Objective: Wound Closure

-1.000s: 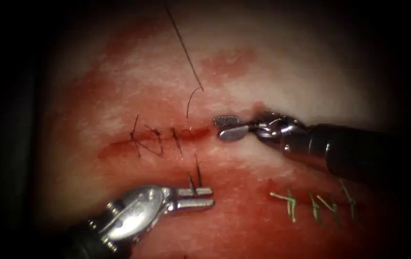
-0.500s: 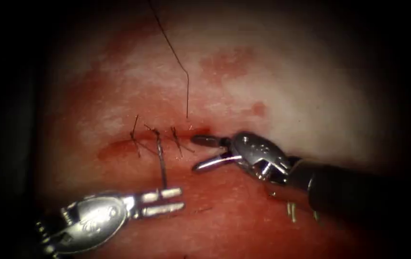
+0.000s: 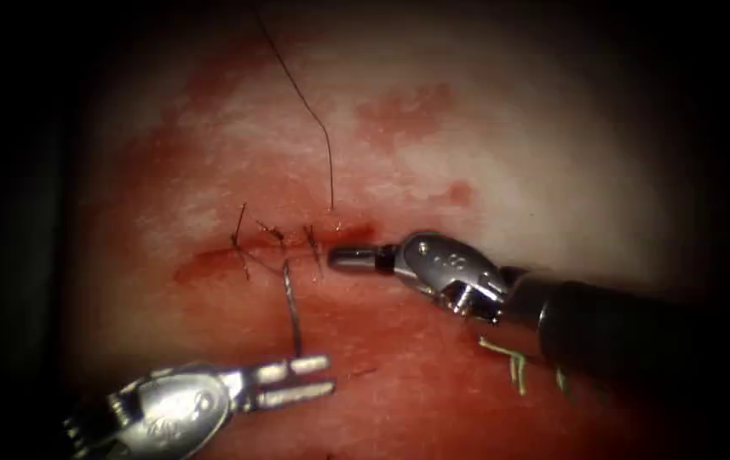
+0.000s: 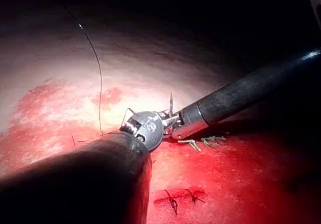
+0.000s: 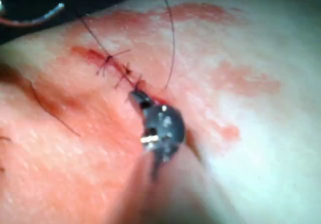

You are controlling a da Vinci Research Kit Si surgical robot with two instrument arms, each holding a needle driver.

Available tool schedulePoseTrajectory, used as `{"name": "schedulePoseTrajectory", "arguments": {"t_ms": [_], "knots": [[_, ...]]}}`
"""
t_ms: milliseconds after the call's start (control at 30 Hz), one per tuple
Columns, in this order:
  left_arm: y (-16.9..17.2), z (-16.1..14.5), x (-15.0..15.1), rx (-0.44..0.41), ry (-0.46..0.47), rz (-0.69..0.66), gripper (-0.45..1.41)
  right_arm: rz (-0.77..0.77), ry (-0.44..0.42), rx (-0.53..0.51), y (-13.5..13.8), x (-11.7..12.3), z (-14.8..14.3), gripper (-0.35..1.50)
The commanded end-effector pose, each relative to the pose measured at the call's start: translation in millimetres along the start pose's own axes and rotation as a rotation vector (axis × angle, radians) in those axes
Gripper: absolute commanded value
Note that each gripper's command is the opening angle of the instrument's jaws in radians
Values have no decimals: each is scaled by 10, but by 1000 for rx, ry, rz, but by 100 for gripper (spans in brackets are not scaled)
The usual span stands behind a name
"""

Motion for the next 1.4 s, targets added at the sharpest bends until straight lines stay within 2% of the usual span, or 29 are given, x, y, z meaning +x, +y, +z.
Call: {"name": "schedulePoseTrajectory", "arguments": {"t_ms": [33, 233, 400, 600, 767, 867, 900, 933, 1000, 1167, 1400], "knots": [[-2, 5, 0, 1, 0, 1, -45, 1, -11, -8, 2, -1, 0, -35], [-2, 2, 3, -4, 2, 11, -45, 3, -35, 15, -12, 1, -13, -35], [-22, -3, -14, 17, -26, 26, -45, 19, -30, 59, -61, 34, -29, -35], [-47, -5, -40, 67, -71, 21, -45, 36, 35, 122, -118, 75, -40, -35], [-58, -7, -52, 89, -94, 20, -45, 39, 46, 153, -143, 93, -39, -35], [-62, -12, -53, 97, -102, 19, -45, 49, 47, 159, -141, 97, -35, -35], [-66, -19, -54, 113, -112, 18, -45, 13, 42, 100, -130, 95, -34, 2], [-67, -22, -54, 118, -114, 17, -45, -14, 37, 64, -123, 94, -34, 62], [-73, -35, -54, 132, -127, 15, -45, -63, 21, -27, -101, 88, -32, 125], [-82, -58, -48, 165, -131, 7, -45, -101, 27, -93, -70, 76, -34, 133], [-85, -78, -40, 192, -131, 2, -45, -121, 35, -115, -47, 57, -24, 131]]}}
